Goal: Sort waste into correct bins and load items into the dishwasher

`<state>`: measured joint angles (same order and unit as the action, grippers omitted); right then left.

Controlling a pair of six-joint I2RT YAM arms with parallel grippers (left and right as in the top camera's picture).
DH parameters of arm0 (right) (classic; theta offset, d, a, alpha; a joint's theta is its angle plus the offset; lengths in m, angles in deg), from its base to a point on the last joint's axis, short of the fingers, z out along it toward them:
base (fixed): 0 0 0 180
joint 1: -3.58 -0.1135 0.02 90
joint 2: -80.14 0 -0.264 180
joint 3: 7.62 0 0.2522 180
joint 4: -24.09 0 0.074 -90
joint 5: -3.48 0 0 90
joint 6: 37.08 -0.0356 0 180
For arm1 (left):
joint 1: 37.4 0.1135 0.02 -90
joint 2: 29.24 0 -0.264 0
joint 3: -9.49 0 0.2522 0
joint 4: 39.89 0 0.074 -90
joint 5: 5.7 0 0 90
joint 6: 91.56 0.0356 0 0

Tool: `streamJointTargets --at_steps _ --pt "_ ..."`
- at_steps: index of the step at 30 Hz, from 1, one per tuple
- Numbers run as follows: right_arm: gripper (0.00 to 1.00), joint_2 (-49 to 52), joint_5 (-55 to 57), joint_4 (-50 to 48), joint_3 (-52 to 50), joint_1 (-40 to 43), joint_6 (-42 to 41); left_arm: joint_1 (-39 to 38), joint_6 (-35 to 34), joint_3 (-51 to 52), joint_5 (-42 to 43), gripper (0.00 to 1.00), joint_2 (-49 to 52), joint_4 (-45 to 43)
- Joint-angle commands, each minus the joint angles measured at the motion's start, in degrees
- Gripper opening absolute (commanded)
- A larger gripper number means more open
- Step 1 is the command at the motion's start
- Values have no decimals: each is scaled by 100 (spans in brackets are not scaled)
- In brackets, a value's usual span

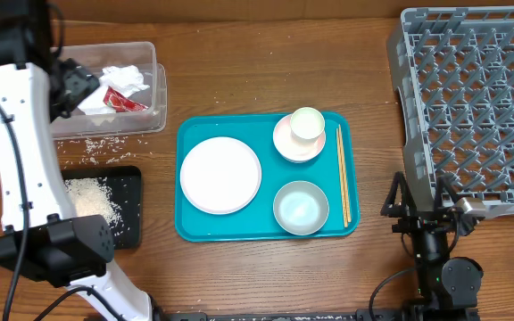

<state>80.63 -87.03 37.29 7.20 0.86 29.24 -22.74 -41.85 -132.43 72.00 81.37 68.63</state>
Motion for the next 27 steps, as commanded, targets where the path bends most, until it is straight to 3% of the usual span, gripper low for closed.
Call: streamJointTargets --at_steps 1,3,8,14,20,27 --pt "100 -26 -2135 -157 -59 11 -2614 310 46 -50 181 100 -24 17" --pt "100 -26 -2535 -151 -59 11 -3777 452 46 -50 181 100 -24 13" --pt "100 -22 -2044 -254 -59 11 -3788 472 46 -50 177 100 -24 13" --pt "100 -11 -1770 -1408 267 13 -3738 472 46 -50 181 100 -24 15" --pt "100 660 -1263 72 1563 13 -1987 485 46 -50 -544 100 -24 -131" --pt "100 2636 -1263 1788 3814 11 -820 494 46 -50 -610 100 -24 -166"
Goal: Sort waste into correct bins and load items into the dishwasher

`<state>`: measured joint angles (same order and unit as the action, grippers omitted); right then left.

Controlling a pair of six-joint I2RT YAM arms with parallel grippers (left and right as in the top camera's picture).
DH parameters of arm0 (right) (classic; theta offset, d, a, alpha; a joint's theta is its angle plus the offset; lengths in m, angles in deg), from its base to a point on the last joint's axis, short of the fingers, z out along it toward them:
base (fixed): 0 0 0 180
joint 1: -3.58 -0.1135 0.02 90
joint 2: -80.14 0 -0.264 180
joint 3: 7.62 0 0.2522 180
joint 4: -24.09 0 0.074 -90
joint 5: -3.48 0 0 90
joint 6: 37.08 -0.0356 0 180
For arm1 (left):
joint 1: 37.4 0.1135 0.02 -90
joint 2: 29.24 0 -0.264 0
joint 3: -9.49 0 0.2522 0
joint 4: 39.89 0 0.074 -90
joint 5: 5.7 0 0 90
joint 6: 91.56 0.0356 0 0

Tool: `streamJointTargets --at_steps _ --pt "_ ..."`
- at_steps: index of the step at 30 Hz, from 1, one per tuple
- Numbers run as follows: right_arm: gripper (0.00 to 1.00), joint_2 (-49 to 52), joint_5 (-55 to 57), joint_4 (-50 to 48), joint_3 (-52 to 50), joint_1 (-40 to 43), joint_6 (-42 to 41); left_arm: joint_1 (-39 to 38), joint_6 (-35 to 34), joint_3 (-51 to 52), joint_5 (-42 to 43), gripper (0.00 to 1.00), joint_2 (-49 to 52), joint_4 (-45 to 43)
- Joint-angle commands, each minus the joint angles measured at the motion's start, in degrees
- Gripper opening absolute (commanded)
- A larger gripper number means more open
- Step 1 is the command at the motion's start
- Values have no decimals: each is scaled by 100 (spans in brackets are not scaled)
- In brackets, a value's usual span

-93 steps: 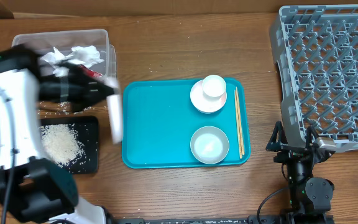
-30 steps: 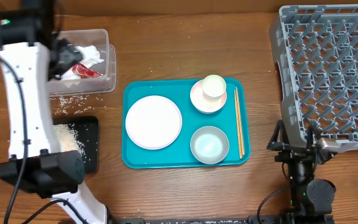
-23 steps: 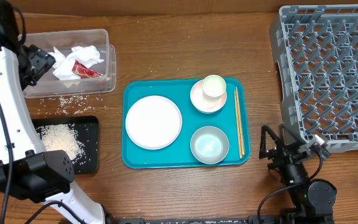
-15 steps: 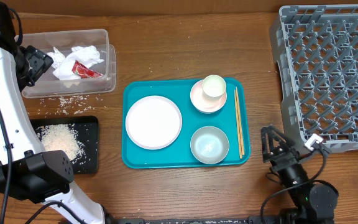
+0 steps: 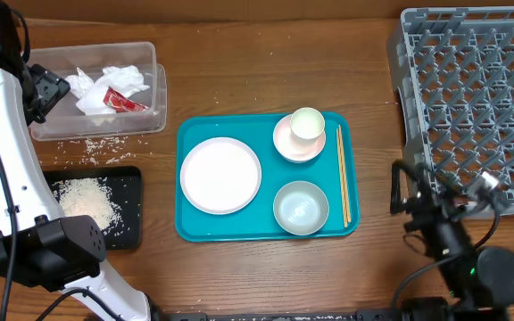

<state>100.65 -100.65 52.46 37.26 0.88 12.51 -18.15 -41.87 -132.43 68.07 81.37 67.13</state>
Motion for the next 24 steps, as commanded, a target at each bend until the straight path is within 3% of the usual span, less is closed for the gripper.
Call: streamJointTargets --at_steps 1,8,10,13,16,24 --pt "100 951 61 531 1161 9 1084 33 48 -50 -216 100 -24 -13" --pt "100 3821 -26 3182 3895 -466 2426 22 48 -50 -214 100 -24 -13" --pt "100 4878 409 4177 4946 -1062 2461 22 48 -50 -216 100 -24 -13" --pt "100 5681 1255 4881 5720 -1875 2459 22 48 -50 -214 100 -24 -13" --pt "100 6161 1821 5132 5943 -2618 2452 24 48 -50 -216 100 -24 -13" --pt "100 6931 1392 5337 5921 -3679 2411 22 48 -50 -214 100 -24 -13"
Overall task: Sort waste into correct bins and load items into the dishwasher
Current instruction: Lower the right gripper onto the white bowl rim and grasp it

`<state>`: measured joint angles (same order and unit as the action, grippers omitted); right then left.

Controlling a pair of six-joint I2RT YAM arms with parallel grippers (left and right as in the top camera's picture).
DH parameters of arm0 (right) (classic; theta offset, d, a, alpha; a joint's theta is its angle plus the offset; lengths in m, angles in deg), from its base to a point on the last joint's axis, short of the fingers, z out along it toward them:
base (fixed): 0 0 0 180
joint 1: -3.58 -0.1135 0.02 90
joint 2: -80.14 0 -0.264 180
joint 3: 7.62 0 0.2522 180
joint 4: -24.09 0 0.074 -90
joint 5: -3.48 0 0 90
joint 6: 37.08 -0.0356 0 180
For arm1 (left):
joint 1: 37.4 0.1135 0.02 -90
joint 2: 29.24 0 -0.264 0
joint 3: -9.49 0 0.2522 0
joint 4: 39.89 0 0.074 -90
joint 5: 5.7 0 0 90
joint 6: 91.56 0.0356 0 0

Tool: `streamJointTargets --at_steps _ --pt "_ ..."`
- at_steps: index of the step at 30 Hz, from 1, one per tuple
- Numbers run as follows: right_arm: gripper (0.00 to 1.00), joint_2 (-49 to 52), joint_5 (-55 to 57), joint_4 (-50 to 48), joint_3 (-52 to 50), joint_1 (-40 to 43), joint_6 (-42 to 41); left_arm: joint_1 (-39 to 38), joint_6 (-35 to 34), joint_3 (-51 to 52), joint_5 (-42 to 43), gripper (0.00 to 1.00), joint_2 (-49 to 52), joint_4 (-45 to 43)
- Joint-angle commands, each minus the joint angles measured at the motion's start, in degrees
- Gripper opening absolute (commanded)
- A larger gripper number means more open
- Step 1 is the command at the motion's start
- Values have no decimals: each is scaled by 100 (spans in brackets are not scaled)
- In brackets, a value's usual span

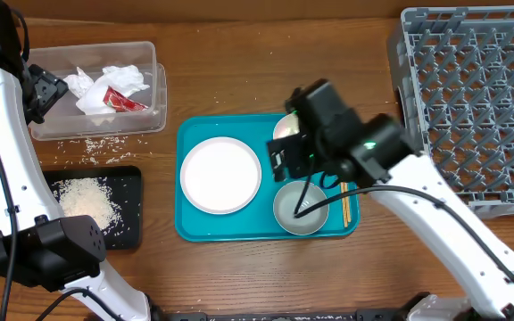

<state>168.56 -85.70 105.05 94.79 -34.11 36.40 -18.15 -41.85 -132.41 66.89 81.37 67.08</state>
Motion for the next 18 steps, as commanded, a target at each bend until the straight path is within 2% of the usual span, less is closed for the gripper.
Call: streamJointTargets --at_steps 1,7,18 --pt "100 201 -310 85 144 -212 22 22 46 -52 -96 100 -24 -9" --pt "100 527 -1576 87 138 -223 20 22 46 -52 -98 100 -24 -9" --pt "100 1381 -1635 590 133 -236 -455 22 46 -52 -96 100 -24 -9"
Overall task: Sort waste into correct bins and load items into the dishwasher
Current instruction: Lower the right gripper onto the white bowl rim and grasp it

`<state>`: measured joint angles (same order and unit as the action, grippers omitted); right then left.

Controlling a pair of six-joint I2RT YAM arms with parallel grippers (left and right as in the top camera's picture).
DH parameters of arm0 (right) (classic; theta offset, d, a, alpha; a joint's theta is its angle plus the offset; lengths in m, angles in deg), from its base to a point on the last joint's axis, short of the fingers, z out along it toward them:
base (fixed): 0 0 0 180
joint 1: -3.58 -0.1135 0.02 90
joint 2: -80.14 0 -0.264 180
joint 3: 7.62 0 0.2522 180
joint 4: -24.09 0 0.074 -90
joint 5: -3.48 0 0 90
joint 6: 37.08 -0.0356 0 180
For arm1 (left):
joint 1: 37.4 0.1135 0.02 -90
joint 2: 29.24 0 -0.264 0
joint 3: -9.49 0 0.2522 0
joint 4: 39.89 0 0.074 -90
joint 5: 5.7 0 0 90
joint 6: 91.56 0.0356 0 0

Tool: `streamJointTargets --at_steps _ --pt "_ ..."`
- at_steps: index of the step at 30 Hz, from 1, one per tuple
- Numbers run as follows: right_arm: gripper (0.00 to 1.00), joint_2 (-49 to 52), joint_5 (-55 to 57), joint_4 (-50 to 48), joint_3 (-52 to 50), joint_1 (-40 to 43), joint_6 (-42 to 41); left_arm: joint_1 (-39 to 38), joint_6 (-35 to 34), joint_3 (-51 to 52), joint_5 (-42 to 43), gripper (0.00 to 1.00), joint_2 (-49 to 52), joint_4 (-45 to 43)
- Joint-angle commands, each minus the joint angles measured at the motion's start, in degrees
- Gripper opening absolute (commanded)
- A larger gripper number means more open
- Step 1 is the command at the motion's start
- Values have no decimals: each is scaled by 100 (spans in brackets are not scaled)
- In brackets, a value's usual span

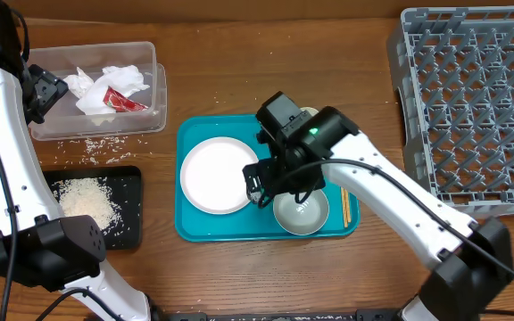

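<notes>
A teal tray holds a white plate, a pale bowl and chopsticks. The pink saucer and its cup are mostly hidden under my right arm. My right gripper hangs over the plate's right rim, between plate and bowl, and looks open and empty. My left gripper sits at the left edge of the clear bin, holding nothing and apparently open. The bin contains crumpled napkins and a red wrapper.
The grey dishwasher rack fills the right side. A black tray with rice lies at the front left, with loose rice grains scattered on the wood between it and the bin. My left arm's white links run down the left edge.
My right arm has moved left and toward the front. Its gripper was over the saucer and bowl and now hangs at the plate's right rim. The left arm has not moved.
First my left gripper was over the clear bin and my right arm was folded at the front right by the rack. Then the left gripper stood at the bin's left edge. The right arm was later over the tray, and is now at the plate.
</notes>
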<state>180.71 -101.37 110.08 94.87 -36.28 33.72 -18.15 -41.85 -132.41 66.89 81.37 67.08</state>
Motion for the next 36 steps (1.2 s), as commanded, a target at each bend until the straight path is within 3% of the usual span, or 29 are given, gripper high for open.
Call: streamJointTargets --at_steps 1,15,18,19,21,25,28,32,36 --pt "100 219 -68 125 125 -20 -188 22 46 -52 -98 100 -24 -9" --pt "100 424 -55 -221 122 -127 -678 22 46 -52 -96 100 -24 -9" --pt "88 424 -52 -354 122 -127 -678 22 46 -52 -96 100 -24 -9" --pt "88 424 -48 -411 122 -127 -678 22 46 -52 -96 100 -24 -9" --pt "100 424 -44 -446 122 -127 -678 22 46 -52 -96 100 -24 -9" --pt "100 431 -17 -304 122 -131 -682 22 46 -52 -96 100 -24 -9" --pt "100 485 389 15 122 -142 -1189 22 46 -52 -96 100 -24 -9" --pt "96 568 1025 -26 9 -166 -1388 22 46 -52 -96 100 -24 -9" --pt "90 592 898 -656 -516 -168 -1563 22 46 -52 -96 100 -24 -9"
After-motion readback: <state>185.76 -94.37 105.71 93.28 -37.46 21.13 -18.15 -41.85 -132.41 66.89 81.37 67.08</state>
